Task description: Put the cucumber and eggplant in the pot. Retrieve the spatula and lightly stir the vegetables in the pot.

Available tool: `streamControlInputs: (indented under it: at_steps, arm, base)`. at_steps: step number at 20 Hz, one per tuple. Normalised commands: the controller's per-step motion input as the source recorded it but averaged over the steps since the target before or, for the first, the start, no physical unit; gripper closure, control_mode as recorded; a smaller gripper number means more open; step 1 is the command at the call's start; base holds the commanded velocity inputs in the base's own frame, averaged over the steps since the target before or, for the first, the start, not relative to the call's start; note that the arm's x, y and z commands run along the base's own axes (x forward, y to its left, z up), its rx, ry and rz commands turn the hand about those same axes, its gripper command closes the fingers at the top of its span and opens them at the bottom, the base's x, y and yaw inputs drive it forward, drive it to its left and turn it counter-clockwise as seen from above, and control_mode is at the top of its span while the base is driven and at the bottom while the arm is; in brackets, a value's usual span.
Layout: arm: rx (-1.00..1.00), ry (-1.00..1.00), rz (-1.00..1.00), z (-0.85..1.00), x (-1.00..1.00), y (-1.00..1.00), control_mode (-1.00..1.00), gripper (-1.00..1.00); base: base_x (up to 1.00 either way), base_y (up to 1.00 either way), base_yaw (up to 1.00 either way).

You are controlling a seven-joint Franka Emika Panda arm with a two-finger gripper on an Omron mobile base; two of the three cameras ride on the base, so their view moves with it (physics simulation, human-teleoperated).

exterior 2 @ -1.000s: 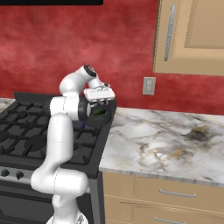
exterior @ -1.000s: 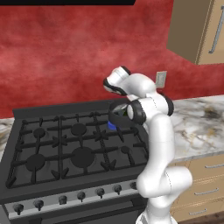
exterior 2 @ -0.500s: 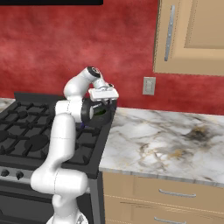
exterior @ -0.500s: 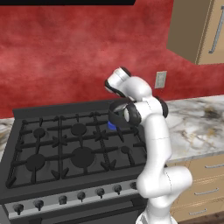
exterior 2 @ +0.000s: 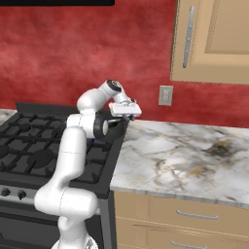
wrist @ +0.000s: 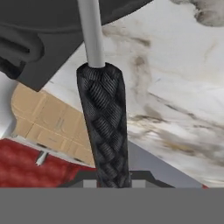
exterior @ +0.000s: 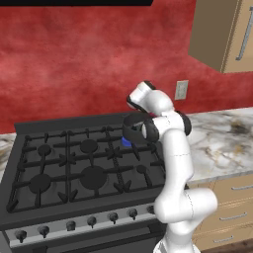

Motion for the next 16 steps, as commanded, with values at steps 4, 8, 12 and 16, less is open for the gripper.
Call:
streamControlInputs:
  at_steps: [4, 8, 12, 16]
  arm:
    - [0.00, 0.06, 0.02, 0.00, -0.51, -0.12, -1.00, 1.00]
    - [0.00, 0.01, 0.10, 0.00, -0.59, 0.00, -1.00, 1.00]
    - [0.00, 0.00, 0.11, 0.00, -0.36, 0.00, -1.00, 1.00]
    - [0.00, 0.02, 0.05, 0.00, 0.00, 0.00, -1.00, 1.00]
  base:
    - [0.00, 0.00, 0.00]
    - [0.00, 0.00, 0.00]
    - [0.00, 0.00, 0.00]
    - [0.00, 0.00, 0.00]
